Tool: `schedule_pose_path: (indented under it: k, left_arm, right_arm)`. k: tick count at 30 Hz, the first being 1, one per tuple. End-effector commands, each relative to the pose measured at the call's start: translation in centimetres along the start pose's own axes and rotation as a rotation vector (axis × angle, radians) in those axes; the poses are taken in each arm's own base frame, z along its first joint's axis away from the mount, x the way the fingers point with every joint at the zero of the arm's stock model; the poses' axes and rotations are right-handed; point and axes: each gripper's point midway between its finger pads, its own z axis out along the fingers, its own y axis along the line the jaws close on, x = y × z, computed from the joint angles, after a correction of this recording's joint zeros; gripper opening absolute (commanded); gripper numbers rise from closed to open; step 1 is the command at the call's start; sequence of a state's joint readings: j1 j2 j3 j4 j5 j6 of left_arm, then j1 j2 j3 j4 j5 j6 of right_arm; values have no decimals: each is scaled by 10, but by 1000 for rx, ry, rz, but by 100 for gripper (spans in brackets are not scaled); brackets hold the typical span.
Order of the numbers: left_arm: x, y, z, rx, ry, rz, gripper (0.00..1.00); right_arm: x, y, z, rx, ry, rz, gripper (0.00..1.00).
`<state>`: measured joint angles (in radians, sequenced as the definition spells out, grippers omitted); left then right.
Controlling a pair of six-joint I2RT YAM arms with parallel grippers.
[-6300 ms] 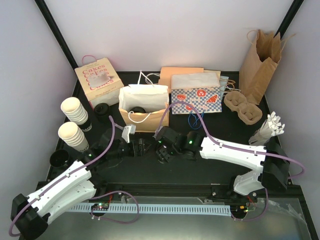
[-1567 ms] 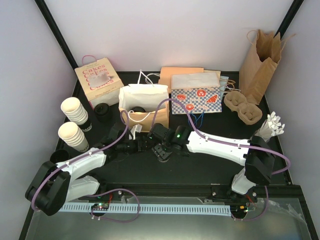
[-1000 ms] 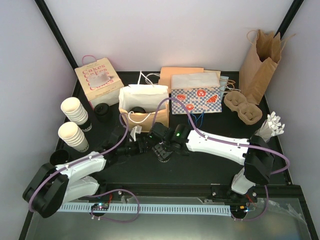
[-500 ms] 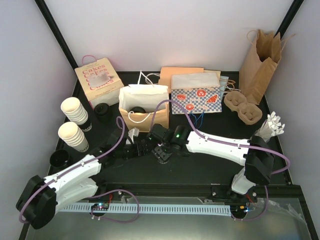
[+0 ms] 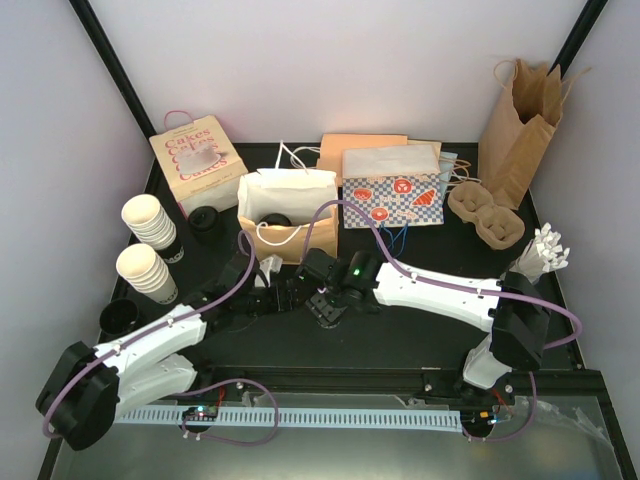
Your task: Pack the takeout coffee
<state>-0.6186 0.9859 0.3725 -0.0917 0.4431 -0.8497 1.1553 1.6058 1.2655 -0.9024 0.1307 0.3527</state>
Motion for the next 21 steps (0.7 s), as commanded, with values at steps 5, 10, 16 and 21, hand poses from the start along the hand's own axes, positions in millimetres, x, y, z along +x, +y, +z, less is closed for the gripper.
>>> schedule_pose_path:
  k: [5, 10, 16, 21]
  left_arm:
    - [-17, -52, -23, 204, -126, 98, 95]
    - [-17, -63, -26, 263, -124, 133, 95]
    - [-13, -48, -10, 161, -36, 118, 91]
    - [-4, -46, 1, 181, 34, 102, 89]
  right_arm:
    - [45, 10, 31, -4, 192, -75, 72]
    - [44, 10, 31, -7, 187, -77, 71]
    - [42, 10, 30, -3, 182, -76, 71]
    - [41, 11, 28, -7, 175, -73, 72]
